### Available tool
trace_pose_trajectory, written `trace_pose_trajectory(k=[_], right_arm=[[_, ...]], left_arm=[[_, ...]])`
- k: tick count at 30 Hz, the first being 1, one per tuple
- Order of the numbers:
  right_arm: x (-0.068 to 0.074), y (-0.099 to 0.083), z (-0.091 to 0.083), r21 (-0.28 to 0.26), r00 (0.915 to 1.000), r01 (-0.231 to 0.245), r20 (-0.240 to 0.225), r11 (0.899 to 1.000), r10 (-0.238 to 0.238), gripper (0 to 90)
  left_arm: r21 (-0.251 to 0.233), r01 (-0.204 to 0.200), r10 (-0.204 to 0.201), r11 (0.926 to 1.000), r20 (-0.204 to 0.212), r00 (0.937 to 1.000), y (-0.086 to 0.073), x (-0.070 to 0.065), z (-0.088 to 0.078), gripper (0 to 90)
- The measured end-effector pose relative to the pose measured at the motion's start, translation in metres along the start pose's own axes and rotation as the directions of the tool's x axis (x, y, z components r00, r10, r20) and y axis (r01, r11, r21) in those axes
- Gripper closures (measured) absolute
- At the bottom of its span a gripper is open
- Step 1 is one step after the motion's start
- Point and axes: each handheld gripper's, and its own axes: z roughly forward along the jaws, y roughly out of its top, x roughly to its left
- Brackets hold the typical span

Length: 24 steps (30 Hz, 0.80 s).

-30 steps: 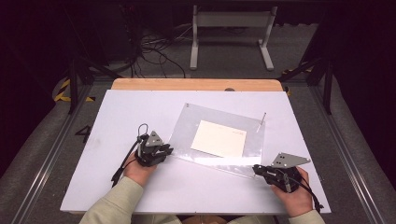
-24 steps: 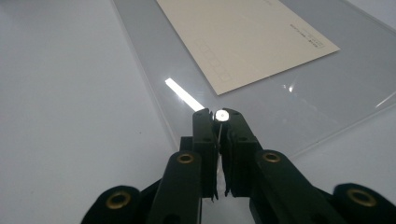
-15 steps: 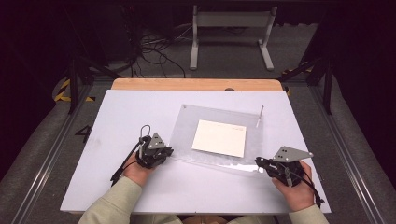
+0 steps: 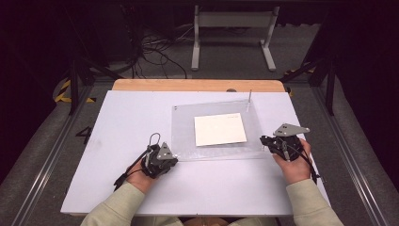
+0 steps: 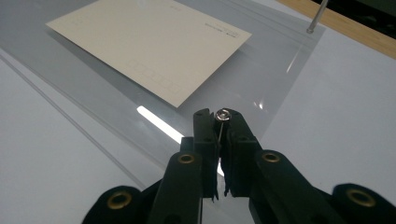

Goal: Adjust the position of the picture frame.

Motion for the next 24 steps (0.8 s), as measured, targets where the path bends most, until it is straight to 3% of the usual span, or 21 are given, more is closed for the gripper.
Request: trace_pose_trajectory(k=[4, 6, 9, 13, 20, 24], right_arm=[[-0.014, -0.008, 0.015, 0.035, 0.9981, -0.061, 0.011, 0.997, 0.061, 83.9], [-0.018, -0.011, 0.019, 0.018, 0.9952, -0.098, -0.003, 0.995, 0.098, 83.9], [-0.017, -0.011, 0.020, 0.018, 0.9959, -0.089, 0.016, 0.996, 0.089, 83.4], [-0.016, -0.012, 0.020, 0.006, 0.9944, -0.105, 0.013, 0.994, 0.105, 81.5], [-0.015, -0.012, 0.022, -0.008, 0.9929, -0.118, 0.013, 0.993, 0.118, 79.2], [-0.015, -0.012, 0.024, -0.017, 0.9919, -0.127, 0.005, 0.992, 0.127, 75.2]], left_arm=[[-0.048, 0.023, -0.025, 0.9986, -0.032, 0.9992, -0.002, 0.002, -0.004, 87.3], [-0.076, 0.034, -0.036, 0.9966, -0.035, 0.9987, -0.003, 0.005, -0.007, 82.7], [-0.102, 0.056, -0.059, 0.9932, -0.029, 0.9978, -0.002, 0.008, -0.007, 72.5], [-0.098, 0.077, -0.082, 0.9922, -0.049, 0.9955, -0.002, 0.012, -0.001, 61.1], [-0.142, 0.064, -0.069, 0.9877, -0.028, 0.9972, 0.000, 0.014, 0.006, 65.3], [-0.144, 0.023, -0.027, 0.9893, -0.027, 0.9993, 0.002, 0.010, 0.012, 70.1]])
